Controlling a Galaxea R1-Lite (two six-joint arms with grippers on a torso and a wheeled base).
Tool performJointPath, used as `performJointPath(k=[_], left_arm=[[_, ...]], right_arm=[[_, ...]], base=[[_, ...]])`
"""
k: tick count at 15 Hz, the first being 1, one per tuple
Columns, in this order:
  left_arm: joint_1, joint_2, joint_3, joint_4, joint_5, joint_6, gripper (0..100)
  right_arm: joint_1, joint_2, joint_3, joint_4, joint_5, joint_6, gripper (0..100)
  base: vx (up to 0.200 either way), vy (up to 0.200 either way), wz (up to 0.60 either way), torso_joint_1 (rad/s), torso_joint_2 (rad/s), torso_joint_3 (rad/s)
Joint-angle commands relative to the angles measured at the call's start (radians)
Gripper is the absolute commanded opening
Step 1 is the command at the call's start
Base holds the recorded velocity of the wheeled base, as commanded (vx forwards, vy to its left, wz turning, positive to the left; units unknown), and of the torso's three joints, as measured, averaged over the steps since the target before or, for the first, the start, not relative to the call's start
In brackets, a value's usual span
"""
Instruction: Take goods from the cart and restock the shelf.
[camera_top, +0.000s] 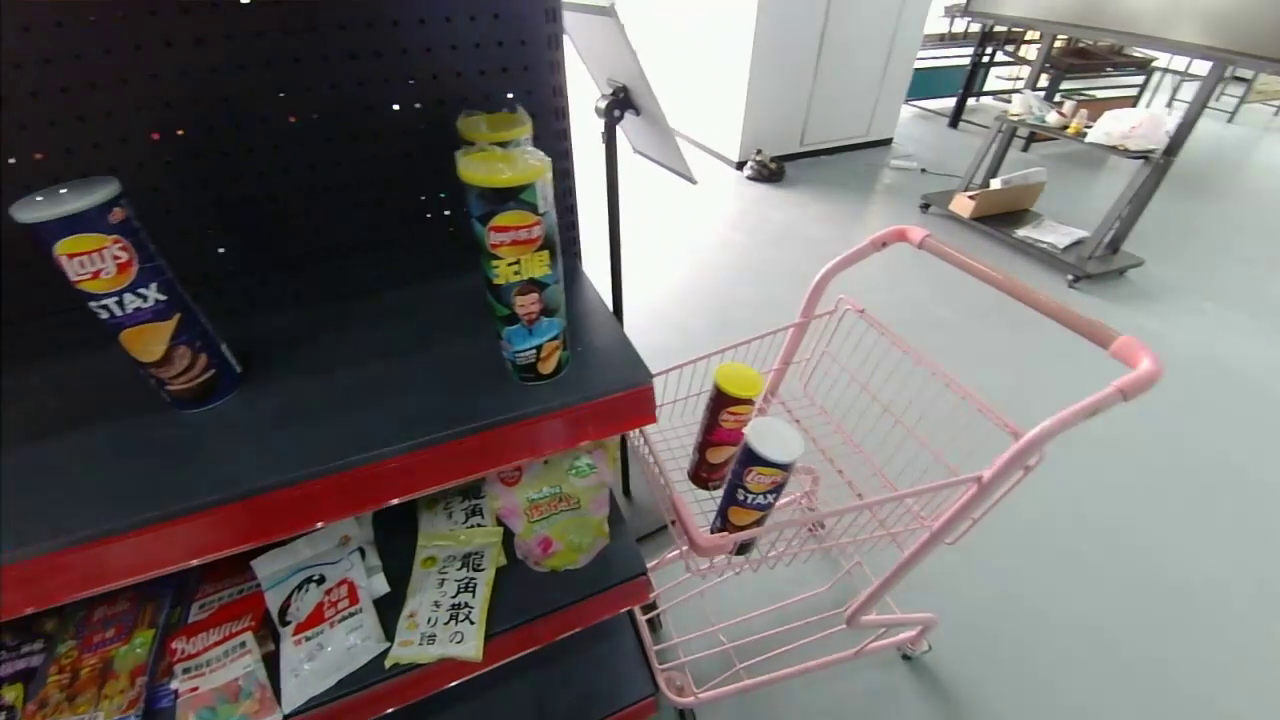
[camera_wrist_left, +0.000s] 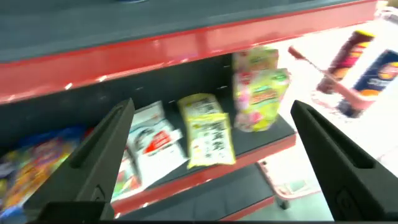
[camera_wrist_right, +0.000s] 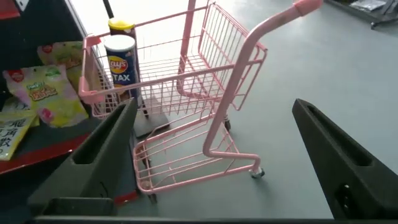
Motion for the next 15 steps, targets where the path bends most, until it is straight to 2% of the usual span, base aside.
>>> performJointPath(k=[1,6,15], left_arm=[[0.000,0.001,0.000,0.000,0.000,0.000,100],[0.000,0.001,0.001,0.000,0.000,0.000,100],[0.000,0.001,0.000,0.000,0.000,0.000,100]], right_arm=[[0.002,0.000,0.000,0.000,0.008,-0.001,100],[0.002,0.000,0.000,0.000,0.008,-0.001,100],[0.000,0.000,0.000,0.000,0.008,0.000,100]], base=[[0.000,0.000,0.00,0.000,0.00,0.000],[0.000,0.000,0.00,-0.059,0.15,0.096],[0.000,0.000,0.00,-0.163,0.51,0.338]])
